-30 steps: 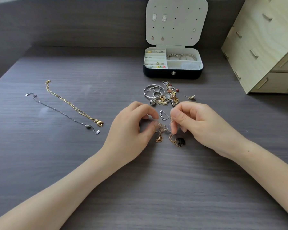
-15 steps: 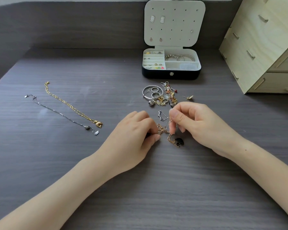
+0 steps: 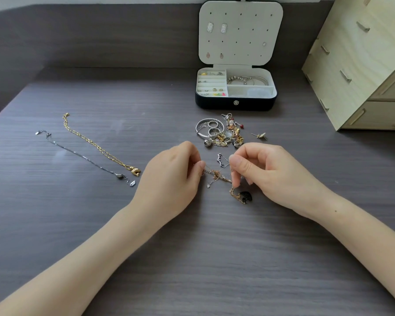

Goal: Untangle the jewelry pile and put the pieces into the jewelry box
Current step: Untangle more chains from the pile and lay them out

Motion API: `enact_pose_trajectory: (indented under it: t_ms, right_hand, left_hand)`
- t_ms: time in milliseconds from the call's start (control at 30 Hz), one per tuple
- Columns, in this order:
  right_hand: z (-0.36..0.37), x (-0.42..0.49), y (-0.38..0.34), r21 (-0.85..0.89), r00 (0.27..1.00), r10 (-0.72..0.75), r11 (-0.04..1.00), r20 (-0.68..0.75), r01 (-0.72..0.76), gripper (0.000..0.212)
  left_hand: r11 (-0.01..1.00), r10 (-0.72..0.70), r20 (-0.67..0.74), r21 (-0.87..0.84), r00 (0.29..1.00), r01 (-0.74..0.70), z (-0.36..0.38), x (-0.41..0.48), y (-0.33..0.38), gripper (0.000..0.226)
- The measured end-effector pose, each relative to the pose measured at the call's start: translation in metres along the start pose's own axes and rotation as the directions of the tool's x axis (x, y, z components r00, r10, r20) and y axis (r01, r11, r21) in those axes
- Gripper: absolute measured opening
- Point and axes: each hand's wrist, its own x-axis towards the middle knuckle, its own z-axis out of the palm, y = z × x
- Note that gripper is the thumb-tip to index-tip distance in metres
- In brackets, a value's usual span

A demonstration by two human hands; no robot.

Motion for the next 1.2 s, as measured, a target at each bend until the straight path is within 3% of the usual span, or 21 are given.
enact_pose_trajectory:
  t_ms: [100, 200, 367, 600, 733, 933, 1067, 1200]
  right_hand:
    - [0.0, 0.0, 0.001, -0.001, 1.0, -0.008, 1.0, -0.008, 0.008, 0.023]
    - [0.0, 0.001, 0.001, -0.002, 1.0, -0.006, 1.0, -0.015, 0.006, 0.023]
    - [0.001, 0.001, 0.0, -0.008, 1.0, 0.0, 1.0, -0.011, 0.0, 0.023]
    - [-0.002, -0.001, -0.001, -0.012, 1.0, 0.004, 1.0, 0.004, -0.004, 0.023]
    - [-0.001, -0.002, -0.001, -0.001, 0.999, 0.012, 1.0, 0.034, -0.012, 0.024]
    - [0.001, -0.006, 0.001, -0.17, 0.996, -0.045, 0.984, 0.077, 0.058, 0.022]
    - [-0.001, -0.009, 0.004, -0.32, 0.986, -0.088, 0.938, 0.144, 0.13, 0.025]
    - [-0.001, -0.008, 0.007, -0.342, 0.97, -0.158, 0.915, 0.185, 0.214, 0.023]
  left_hand:
    - [0.996, 0.038, -0.055, 0.083, 0.998, -0.033, 0.003, 0.001, 0.001, 0.011]
    - [0.991, 0.13, -0.061, 0.035, 0.99, -0.128, 0.0, 0.0, 0.004, 0.012]
    - [0.985, 0.17, 0.11, -0.027, 0.979, -0.168, 0.0, -0.005, 0.006, 0.013]
    - [0.955, 0.249, 0.204, 0.11, 0.947, -0.275, -0.015, -0.009, -0.003, 0.011]
    - [0.97, 0.199, 0.339, 0.066, 0.919, -0.235, -0.027, -0.01, -0.007, 0.007]
    - [0.979, 0.127, 0.455, 0.085, 0.881, -0.184, -0.036, -0.01, -0.007, 0.013]
    - [0.979, 0.128, 0.496, 0.073, 0.859, -0.188, -0.042, -0.011, -0.007, 0.018]
    - [0.983, 0.112, 0.53, 0.064, 0.841, -0.171, -0.046, -0.011, -0.007, 0.018]
